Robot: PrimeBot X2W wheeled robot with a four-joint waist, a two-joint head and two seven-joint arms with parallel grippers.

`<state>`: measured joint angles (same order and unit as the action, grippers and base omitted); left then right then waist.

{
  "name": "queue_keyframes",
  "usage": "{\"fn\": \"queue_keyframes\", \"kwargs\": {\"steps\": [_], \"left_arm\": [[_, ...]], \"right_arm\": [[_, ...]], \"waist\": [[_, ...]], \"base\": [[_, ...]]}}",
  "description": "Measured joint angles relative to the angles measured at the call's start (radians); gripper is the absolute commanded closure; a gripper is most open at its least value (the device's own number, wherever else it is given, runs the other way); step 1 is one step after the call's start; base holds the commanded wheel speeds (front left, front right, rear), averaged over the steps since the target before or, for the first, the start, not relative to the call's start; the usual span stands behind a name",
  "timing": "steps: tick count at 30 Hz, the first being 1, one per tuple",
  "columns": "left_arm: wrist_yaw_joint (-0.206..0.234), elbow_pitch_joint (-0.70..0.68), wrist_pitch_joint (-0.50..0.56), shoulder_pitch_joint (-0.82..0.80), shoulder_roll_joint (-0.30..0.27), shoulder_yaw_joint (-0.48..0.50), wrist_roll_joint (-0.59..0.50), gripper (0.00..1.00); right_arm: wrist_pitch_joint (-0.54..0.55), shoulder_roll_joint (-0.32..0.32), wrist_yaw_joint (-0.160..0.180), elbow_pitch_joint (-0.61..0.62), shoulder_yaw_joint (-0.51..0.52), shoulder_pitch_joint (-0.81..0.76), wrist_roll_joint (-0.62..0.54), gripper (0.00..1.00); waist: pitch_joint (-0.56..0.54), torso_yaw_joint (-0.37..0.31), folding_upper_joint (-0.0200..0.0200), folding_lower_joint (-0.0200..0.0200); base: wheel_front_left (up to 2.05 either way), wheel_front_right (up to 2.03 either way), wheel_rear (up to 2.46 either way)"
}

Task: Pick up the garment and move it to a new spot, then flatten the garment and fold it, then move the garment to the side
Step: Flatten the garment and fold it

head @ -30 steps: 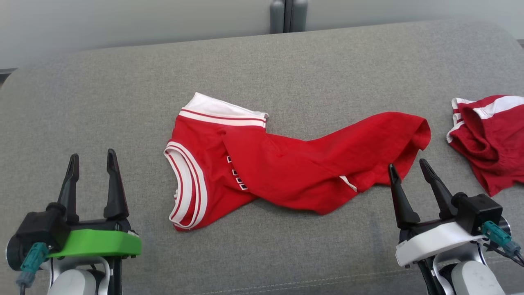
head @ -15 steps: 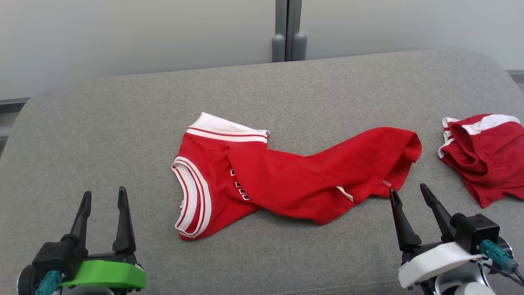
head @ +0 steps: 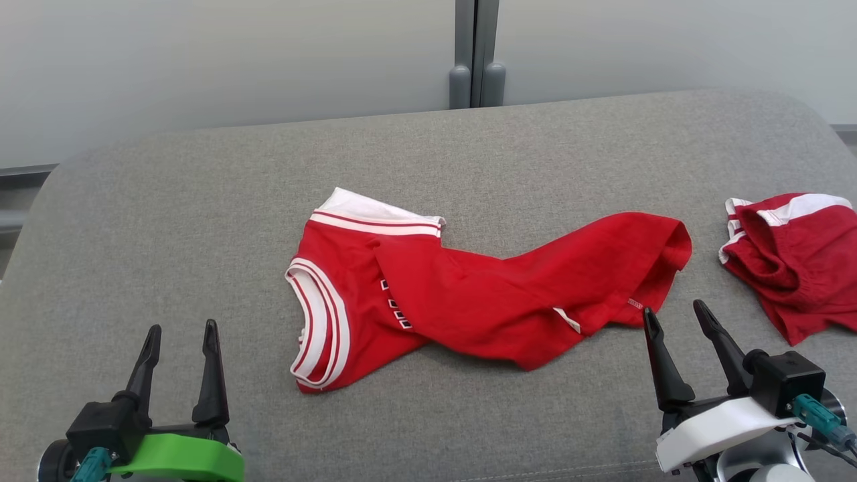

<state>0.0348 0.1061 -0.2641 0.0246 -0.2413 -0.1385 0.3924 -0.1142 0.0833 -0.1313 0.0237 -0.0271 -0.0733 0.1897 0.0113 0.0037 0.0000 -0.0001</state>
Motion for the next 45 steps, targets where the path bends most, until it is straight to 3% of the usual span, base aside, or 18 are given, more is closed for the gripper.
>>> {"fn": "queue_keyframes", "kwargs": {"steps": [7,14,19,26,30,36,45], "left_arm": [[-0.016,0.007,0.009,-0.029,0.006,-0.027,-0.001,0.0],[-0.09,0.055,0.102,-0.194,0.013,-0.117,-0.005,0.0],[-0.141,0.163,0.185,-0.36,0.024,-0.188,0.008,0.0],[-0.162,0.369,0.295,-0.592,-0.002,-0.277,0.078,0.0],[-0.164,0.439,0.363,-0.71,-0.044,-0.352,0.179,0.0],[-0.164,0.498,0.494,-0.851,-0.153,-0.451,0.314,0.0],[-0.164,0.559,0.783,-1.038,-0.311,-0.561,0.481,0.0]], "right_arm": [[0.007,-0.004,0.0,0.015,0.003,-0.001,-0.001,0.0],[0.007,-0.007,0.0,0.029,-0.011,0.022,-0.001,0.0],[-0.003,-0.011,0.0,0.029,-0.022,0.057,-0.001,0.0],[-0.044,-0.02,0.0,0.0,-0.029,0.102,0.011,0.0],[-0.072,-0.025,0.0,-0.026,-0.03,0.125,0.023,0.0],[-0.106,-0.03,0.0,-0.066,-0.046,0.16,0.041,0.0],[-0.139,-0.032,0.0,-0.119,-0.082,0.217,0.084,0.0]], "waist": [[0.018,0.006,0.0,0.0],[0.059,-0.007,0.0,0.0],[0.104,-0.039,0.0,0.0],[0.181,-0.108,0.0,0.0001],[0.228,-0.149,0.0,0.0002],[0.289,-0.206,0.0,0.0002],[0.37,-0.272,0.0,0.0002]], "base": [[0.0,0.0,0.0],[0.0,0.0,0.0],[0.0,0.0,0.0],[0.0,0.0,0.0],[0.0,0.0,0.0],[0.0,0.0,0.0],[0.0,0.0,0.0]]}}
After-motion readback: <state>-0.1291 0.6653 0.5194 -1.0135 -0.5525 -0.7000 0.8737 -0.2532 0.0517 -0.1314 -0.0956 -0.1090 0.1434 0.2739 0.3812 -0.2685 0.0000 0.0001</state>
